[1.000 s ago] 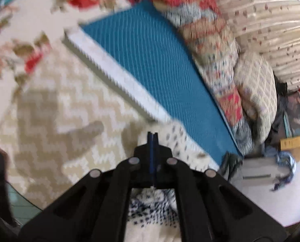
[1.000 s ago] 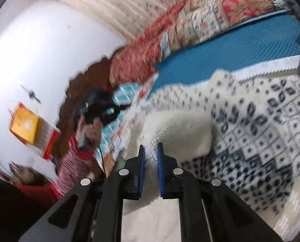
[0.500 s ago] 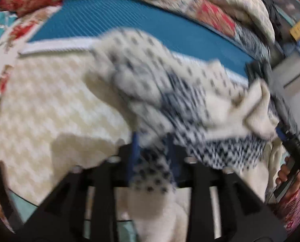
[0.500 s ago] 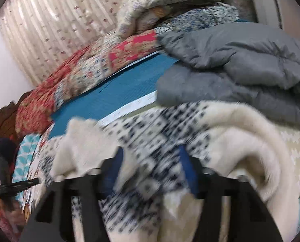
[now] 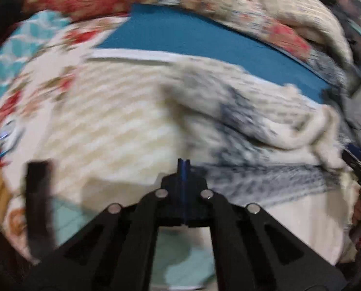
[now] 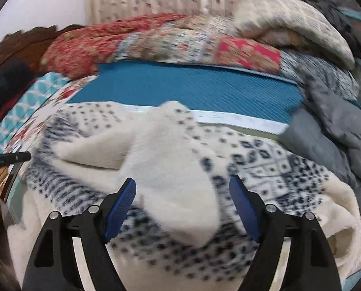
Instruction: Fold large clothes
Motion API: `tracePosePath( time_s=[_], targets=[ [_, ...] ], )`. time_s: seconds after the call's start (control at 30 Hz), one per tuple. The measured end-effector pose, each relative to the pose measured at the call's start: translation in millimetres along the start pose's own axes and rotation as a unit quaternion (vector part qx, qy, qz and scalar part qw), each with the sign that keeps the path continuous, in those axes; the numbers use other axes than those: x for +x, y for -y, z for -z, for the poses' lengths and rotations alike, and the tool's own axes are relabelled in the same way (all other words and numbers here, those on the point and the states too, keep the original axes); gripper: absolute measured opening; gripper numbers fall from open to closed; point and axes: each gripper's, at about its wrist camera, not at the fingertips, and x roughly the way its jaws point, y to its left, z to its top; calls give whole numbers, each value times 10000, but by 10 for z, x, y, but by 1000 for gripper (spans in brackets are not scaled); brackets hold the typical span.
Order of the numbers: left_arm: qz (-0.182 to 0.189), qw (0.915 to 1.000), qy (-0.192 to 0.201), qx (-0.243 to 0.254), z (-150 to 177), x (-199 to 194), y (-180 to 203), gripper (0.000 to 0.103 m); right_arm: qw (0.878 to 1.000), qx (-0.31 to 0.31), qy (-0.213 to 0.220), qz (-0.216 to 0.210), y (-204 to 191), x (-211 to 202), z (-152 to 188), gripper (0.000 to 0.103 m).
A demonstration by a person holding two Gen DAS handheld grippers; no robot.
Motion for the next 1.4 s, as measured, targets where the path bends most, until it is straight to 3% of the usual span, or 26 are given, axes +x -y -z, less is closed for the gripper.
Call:
tracePosePath(
  time_s=[0.1,0.13,0.3,0.37,0.4,0.43,0.5,0.57,0.6,0.73,0.9,1.0,1.07,1.13,1.17,1.23,1.33,1.4],
  targets=[
    [-74,9981,-345,-514,112,86,-345,0,9993,-365,38,-85,-282,9,94,48],
    [61,9969,-407,-666,128,101,-409,0,9988,-477,28,-80,-352,24,99,48],
    [302,9975,-340,-538,-10,85,-172,0,9976,-526,-308,336,-279,403,3,48],
    [322,9982,-352,-359,-107,125,33,0,9965,-553,-519,361,-199,558,-31,65],
    [355,9982,-395,-268,-135,156,90,0,9963,-423,-716,192,-121,609,-50,89],
    [393,9979,-469,-211,-196,223,179,0,9971,-83,-750,-65,-8,568,-74,98],
    [647,9943,-800,-261,-372,424,290,0,9964,396,-554,-506,177,404,-131,102],
    [980,9866,-1166,-592,-564,641,298,0,9928,754,-314,-880,347,178,-190,102],
    [1191,9788,-1389,-924,-682,780,243,0,9901,895,-246,-1051,417,80,-211,102],
    [2098,9334,-1715,-2351,-968,1124,-99,0,9827,1022,-65,-1544,538,-245,-248,102],
    [2196,9112,-1852,-2954,-1023,1283,-294,0,9676,1063,82,-2291,538,-559,-251,102],
    [2260,9154,-1407,-3018,-1101,1142,-366,0,9518,1462,386,-2668,679,-692,-225,103],
    [2057,9233,-1365,-2944,-1196,1154,-314,0,9499,2039,776,-2239,967,-661,-212,103],
    [2041,9308,-1330,-2725,-1313,1171,-169,0,9538,2631,808,-1200,1304,-452,-162,102],
    [2089,9326,-1321,-2631,-1375,1164,-133,0,9564,2863,548,-200,1492,-242,-90,102],
    [2249,9353,-1104,-2500,-1465,1071,-42,0,9563,2898,237,320,1584,-29,24,100],
    [2349,9469,-489,-2142,-1491,796,-26,0,9574,2878,196,129,1506,-14,153,96],
    [1939,9613,-510,-1891,-1429,733,-11,0,9590,2827,202,75,1460,-55,186,85]
  ],
)
